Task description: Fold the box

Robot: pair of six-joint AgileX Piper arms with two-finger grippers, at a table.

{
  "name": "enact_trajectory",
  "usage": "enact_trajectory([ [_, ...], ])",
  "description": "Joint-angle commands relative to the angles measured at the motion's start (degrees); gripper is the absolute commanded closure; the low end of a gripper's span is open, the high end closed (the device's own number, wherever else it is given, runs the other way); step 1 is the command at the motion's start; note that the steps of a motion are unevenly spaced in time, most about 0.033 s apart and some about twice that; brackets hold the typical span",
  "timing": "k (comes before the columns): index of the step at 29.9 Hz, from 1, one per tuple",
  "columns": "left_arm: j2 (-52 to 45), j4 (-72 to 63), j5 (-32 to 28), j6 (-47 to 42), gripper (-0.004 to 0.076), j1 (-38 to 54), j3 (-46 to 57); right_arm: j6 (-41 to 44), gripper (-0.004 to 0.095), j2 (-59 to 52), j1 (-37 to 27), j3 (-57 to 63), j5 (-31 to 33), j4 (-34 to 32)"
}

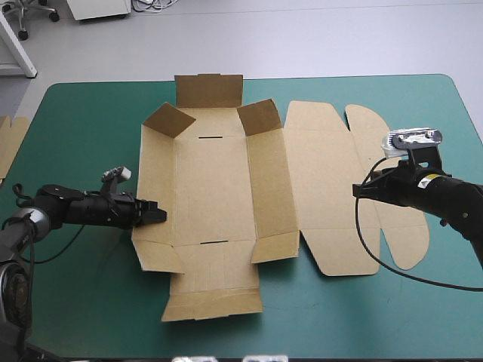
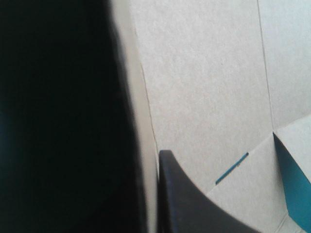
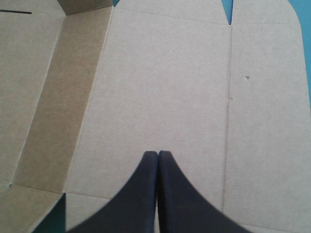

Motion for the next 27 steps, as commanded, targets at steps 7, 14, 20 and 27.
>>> enact_trajectory([
  [7, -1.66, 9.88, 2.76, -1.82, 0.0734, 4.82, -14.79, -0.34, 0.0927, -0.38, -0.64, -1.83, -2.66, 0.55],
  [14, -1.77, 13.02, 6.23, -1.14, 0.0734, 2.96, -24.04, -0.34, 0.0927, 1.94, -0.64, -1.83, -3.25, -0.10],
  [20, -4.13, 26.79, 0.42, -4.53, 0.0734, -11.19, -30.09, -0.04, 0.0927, 2.56, -0.64, -1.83, -4.30, -1.16],
  [27, -4.46, 52.30, -1.29, -16.74, 0.0734, -25.47, -34.85, 0.10, 0.0927, 2.70, -0.64, -1.83, -4.19, -1.34],
])
